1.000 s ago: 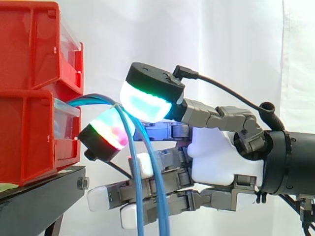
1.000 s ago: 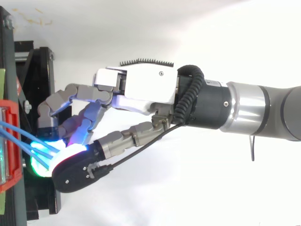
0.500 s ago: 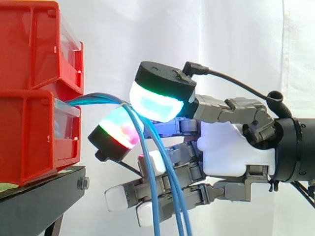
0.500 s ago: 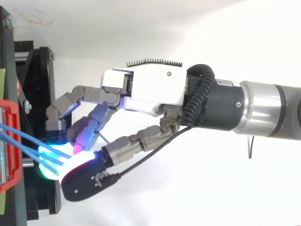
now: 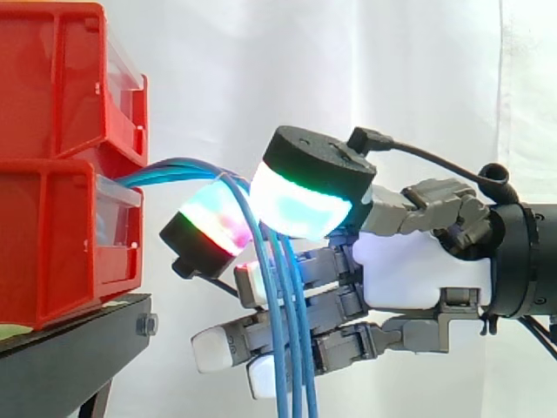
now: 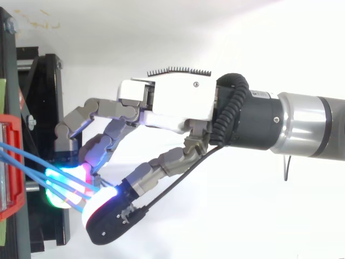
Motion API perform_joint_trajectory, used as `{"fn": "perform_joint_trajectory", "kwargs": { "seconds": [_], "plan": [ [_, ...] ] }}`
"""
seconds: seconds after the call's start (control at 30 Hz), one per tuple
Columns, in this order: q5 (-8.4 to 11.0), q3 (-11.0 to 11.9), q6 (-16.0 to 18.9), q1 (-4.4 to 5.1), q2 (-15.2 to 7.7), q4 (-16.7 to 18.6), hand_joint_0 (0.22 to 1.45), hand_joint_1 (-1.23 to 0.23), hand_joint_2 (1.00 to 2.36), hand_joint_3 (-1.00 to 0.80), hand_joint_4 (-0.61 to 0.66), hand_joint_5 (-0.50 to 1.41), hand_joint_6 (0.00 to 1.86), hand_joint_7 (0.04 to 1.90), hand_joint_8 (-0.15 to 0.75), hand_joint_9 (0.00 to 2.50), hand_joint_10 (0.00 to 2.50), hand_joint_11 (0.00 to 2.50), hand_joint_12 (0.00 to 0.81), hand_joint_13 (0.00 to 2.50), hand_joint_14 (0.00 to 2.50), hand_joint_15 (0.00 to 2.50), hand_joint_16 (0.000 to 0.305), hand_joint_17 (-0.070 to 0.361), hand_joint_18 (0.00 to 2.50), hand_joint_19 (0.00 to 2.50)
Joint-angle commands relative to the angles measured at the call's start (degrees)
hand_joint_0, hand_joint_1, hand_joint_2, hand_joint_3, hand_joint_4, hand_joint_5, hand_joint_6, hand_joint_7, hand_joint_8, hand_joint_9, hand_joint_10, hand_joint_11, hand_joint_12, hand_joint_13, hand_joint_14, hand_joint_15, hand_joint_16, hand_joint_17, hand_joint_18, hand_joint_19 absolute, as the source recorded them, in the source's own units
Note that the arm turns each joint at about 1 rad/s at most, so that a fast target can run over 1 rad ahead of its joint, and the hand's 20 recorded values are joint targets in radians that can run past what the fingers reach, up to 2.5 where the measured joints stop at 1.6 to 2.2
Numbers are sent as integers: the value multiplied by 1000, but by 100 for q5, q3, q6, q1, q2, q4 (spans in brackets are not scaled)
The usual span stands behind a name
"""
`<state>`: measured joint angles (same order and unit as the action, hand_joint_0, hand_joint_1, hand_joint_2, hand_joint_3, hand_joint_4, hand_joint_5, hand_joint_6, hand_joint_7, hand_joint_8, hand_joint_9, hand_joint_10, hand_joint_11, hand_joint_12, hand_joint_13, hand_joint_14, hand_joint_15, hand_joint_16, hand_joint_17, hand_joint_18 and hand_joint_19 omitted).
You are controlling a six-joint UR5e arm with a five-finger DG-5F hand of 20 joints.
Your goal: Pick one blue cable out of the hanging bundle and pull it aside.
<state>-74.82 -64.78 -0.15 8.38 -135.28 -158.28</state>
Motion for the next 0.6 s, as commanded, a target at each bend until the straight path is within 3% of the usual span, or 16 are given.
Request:
{"fn": "perform_joint_trajectory", "kwargs": {
  "seconds": [0.0, 0.13, 0.3, 0.4, 0.57],
  "plan": [
    [2, 0, 15, -3, 1, -1, 517, -896, 1000, -500, -70, -166, 930, 867, 238, 1070, 21, 718, 358, 786, 15, 429, 44, 99, 741, 529],
    [2, 0, 15, -3, 1, -1, 444, -779, 1000, -500, -178, -124, 886, 942, 228, 1180, 17, 651, 369, 829, 15, 424, 49, 110, 789, 556],
    [2, 0, 15, 6, 1, -1, 443, -748, 1000, -500, -224, -86, 870, 1079, 238, 1339, 20, 656, 364, 892, 17, 443, 49, 110, 838, 565],
    [2, 0, 15, 6, 1, -1, 472, -778, 1000, -500, -232, -57, 867, 1163, 233, 1453, 21, 733, 348, 968, 18, 511, 45, 102, 869, 588],
    [-6, 9, 59, -20, 28, -1, 620, -860, 1000, -500, -247, -58, 877, 1192, 214, 1407, 25, 756, 321, 972, 21, 569, 38, 86, 849, 623]
  ]
}}
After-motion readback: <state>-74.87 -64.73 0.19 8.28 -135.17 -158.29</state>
